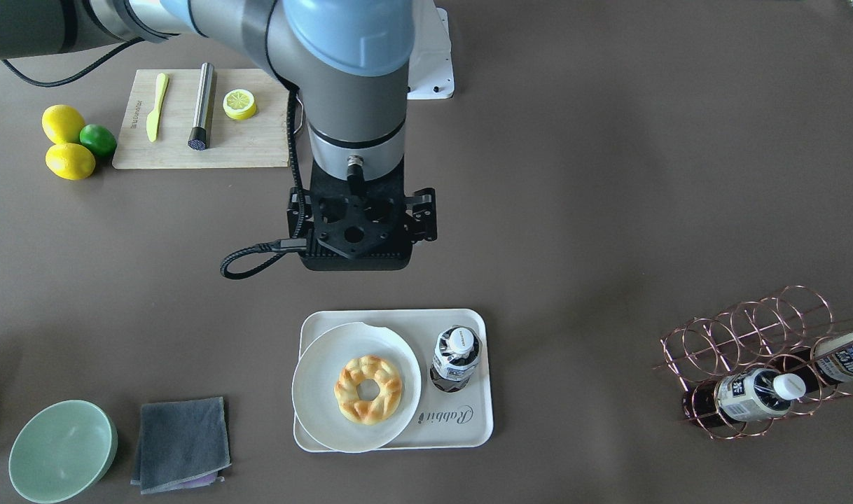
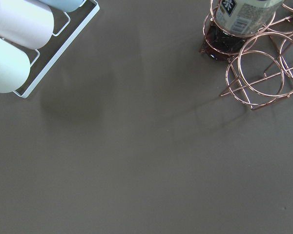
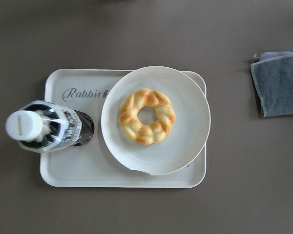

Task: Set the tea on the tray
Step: 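Lower the bottle onto the tray beside the plate and open the right gripper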

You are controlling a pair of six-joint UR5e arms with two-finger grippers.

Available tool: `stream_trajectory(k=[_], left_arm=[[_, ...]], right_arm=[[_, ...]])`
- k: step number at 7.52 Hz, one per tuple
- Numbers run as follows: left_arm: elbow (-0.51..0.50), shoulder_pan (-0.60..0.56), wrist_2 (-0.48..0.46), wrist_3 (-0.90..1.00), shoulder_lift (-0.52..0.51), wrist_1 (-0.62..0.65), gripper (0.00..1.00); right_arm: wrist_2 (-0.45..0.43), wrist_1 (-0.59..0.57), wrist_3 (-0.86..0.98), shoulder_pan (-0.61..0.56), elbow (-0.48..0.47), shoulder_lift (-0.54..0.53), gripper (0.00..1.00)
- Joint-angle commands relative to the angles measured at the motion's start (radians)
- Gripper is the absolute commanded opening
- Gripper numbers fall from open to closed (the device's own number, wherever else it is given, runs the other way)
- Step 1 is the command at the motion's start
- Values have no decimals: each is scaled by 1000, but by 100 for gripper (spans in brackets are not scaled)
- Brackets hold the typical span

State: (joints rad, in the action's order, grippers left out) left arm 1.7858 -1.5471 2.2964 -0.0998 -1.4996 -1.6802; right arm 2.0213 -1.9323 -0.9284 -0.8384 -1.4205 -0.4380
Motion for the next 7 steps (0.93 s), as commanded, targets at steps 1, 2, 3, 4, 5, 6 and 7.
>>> stream_trajectory(k=[1, 2, 3, 4, 5, 6, 7], left_arm=[[6, -8, 1, -1, 1, 4, 98], [13, -8, 3, 0, 18, 0, 98], [17, -10, 3, -1, 18, 0, 98], [15, -10, 1, 0, 18, -1, 98], [12, -10, 1, -1, 18, 7, 98], [3, -10, 1, -1, 19, 8, 98], [6, -11, 1, -1, 19, 5, 98]], right_arm=[[49, -68, 174, -98, -205, -238, 99], [50, -174, 253, -132, -259, -269, 99], [50, -242, 348, -192, -335, -334, 100], [50, -260, 456, -232, -421, -447, 100], [53, -255, 556, -275, -461, -547, 99], [53, -251, 651, -321, -492, -636, 100], [48, -246, 728, -362, -530, -744, 99]])
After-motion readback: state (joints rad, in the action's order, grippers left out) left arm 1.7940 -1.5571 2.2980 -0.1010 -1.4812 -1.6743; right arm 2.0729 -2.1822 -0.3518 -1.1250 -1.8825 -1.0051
